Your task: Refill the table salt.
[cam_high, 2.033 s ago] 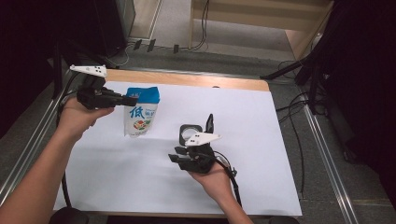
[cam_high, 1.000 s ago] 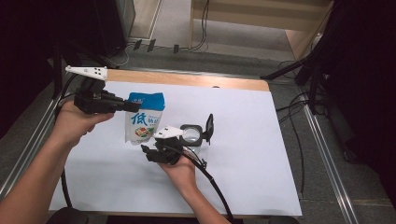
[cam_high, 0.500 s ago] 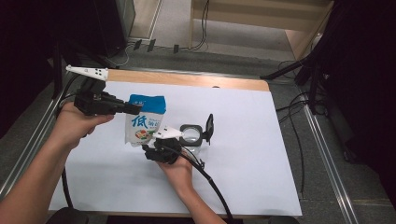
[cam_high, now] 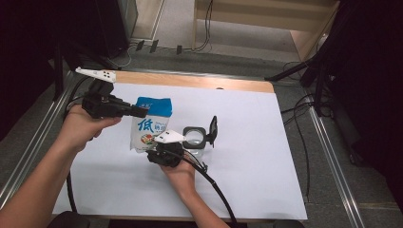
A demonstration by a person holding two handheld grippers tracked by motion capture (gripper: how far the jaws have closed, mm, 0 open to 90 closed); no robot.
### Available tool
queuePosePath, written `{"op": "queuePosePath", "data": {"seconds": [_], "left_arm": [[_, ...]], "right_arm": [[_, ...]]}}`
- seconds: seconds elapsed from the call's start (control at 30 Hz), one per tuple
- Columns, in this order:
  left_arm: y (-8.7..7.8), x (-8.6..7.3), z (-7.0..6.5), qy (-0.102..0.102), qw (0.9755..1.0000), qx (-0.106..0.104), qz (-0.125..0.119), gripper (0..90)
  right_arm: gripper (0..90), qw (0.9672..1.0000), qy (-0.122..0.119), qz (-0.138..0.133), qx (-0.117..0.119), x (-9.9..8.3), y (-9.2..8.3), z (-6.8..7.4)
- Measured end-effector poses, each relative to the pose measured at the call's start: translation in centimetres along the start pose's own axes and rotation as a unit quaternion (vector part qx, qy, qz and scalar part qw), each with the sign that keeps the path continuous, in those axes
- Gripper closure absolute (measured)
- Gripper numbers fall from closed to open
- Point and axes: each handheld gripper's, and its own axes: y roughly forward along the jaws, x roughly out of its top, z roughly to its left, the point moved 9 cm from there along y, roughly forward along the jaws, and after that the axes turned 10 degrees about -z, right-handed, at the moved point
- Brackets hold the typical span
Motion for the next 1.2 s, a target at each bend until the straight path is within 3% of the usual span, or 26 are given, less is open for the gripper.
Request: {"op": "queuePosePath", "data": {"seconds": [0.07, 0.17, 0.4, 0.5, 0.7, 0.8, 0.93, 1.0, 1.2], "left_arm": [[0.4, -0.1, 0.2, 0.003, 1.0000, 0.002, 0.005, 90.0], [1.1, 0.0, 0.4, 0.004, 0.9999, 0.010, 0.002, 90.0], [2.6, -0.2, 0.6, 0.005, 0.9999, 0.006, 0.014, 89.7], [3.1, 0.0, 0.6, 0.005, 0.9999, 0.005, 0.009, 89.3], [3.5, -0.1, 0.5, 0.003, 0.9999, -0.001, 0.010, 88.7], [3.6, -0.3, 0.5, 0.007, 0.9999, 0.001, 0.016, 88.9], [4.0, -0.4, 0.5, 0.010, 0.9997, 0.002, 0.021, 89.6], [4.4, -0.4, 0.3, 0.013, 0.9997, 0.002, 0.021, 89.6], [5.3, -0.8, -0.1, 0.027, 0.9992, -0.003, 0.031, 86.5]], "right_arm": [[50.9, 0.9999, -0.010, 0.001, 0.004, -0.1, -0.1, 0.2], [50.9, 0.9999, -0.003, 0.005, 0.016, -0.4, -0.2, 0.5], [44.0, 0.9995, -0.013, 0.017, 0.023, -0.9, -0.5, 0.8], [47.1, 0.9992, -0.030, 0.008, 0.026, -0.7, -0.8, 1.2], [52.0, 0.9993, -0.023, 0.005, 0.031, -0.6, -1.0, 1.1], [46.6, 0.9994, -0.021, 0.004, 0.028, -0.8, -1.1, 1.0], [39.3, 0.9990, -0.035, -0.003, 0.029, -0.7, -1.3, 1.4], [44.1, 0.9985, -0.045, -0.007, 0.029, -0.6, -1.3, 1.6], [50.2, 0.9992, -0.027, -0.009, 0.029, -0.6, -1.4, 1.4]]}}
